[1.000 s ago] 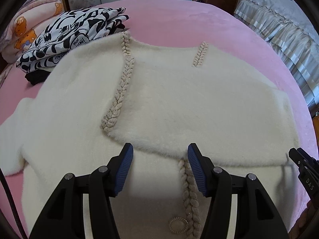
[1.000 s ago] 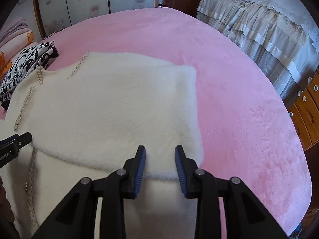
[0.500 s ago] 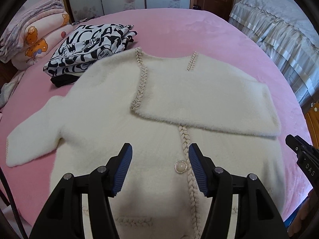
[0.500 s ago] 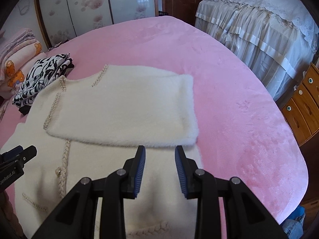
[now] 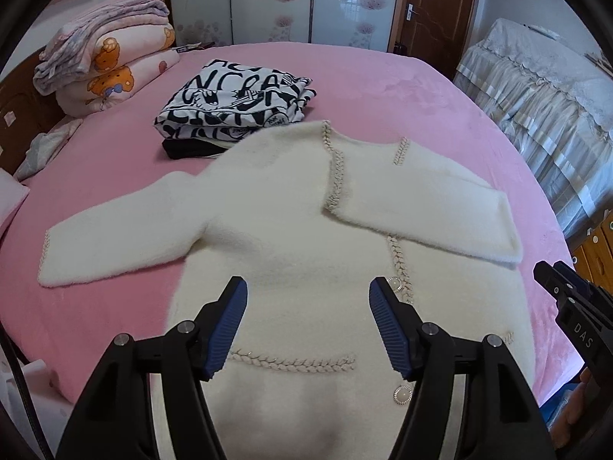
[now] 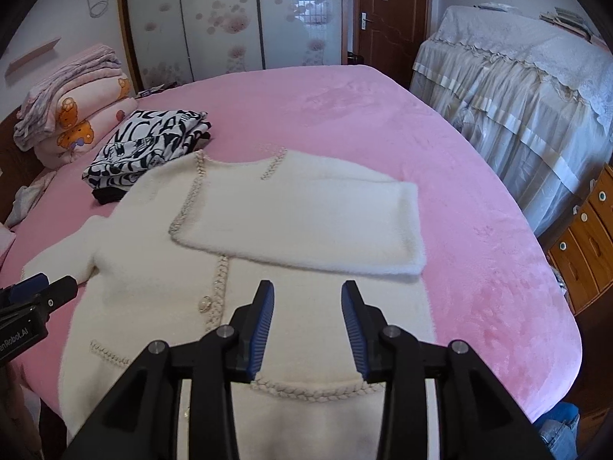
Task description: Fold large clothes
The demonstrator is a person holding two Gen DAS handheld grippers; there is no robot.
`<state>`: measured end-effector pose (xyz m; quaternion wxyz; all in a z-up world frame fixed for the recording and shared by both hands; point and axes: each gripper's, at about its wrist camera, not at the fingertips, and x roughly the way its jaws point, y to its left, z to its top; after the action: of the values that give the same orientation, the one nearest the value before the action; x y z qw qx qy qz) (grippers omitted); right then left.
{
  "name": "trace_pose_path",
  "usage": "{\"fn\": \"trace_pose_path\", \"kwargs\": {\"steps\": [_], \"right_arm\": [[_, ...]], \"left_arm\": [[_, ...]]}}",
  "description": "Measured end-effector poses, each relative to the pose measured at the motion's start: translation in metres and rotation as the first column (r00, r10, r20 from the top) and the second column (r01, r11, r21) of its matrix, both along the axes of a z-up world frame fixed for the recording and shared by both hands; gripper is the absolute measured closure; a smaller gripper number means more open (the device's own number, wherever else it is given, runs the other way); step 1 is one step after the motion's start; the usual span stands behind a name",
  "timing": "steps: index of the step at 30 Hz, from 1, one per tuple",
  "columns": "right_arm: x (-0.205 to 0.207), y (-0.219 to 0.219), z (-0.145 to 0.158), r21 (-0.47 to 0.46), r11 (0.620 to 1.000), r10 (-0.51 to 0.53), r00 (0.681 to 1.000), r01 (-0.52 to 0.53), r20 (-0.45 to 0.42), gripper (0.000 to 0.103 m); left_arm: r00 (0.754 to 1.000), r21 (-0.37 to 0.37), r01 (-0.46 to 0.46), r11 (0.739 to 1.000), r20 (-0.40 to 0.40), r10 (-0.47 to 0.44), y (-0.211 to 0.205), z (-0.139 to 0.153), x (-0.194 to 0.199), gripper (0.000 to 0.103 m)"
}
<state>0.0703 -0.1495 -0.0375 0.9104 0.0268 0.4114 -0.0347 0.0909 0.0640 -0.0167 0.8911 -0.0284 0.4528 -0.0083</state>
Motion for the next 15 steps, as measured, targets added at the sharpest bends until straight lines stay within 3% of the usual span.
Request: {"fn": "trace_pose_path", "kwargs": {"steps": [9, 15], "right_arm": [[-0.015, 0.077, 0.023, -0.045, 0.991, 0.128, 0.991, -0.126, 0.038, 0.065], [-0.018, 0.128, 0.023, -0.086, 0.974, 0.212, 0.976, -0.208, 0.042, 0.055]], "left_arm": [[0.995, -0.035, -0.091, 0.995, 0.029, 0.092, 0.067, 0.005, -0.019, 0.033], [0.983, -0.069, -0.184, 0.981, -0.033, 0.182, 0.118, -0.021, -0.019, 0.033]]}}
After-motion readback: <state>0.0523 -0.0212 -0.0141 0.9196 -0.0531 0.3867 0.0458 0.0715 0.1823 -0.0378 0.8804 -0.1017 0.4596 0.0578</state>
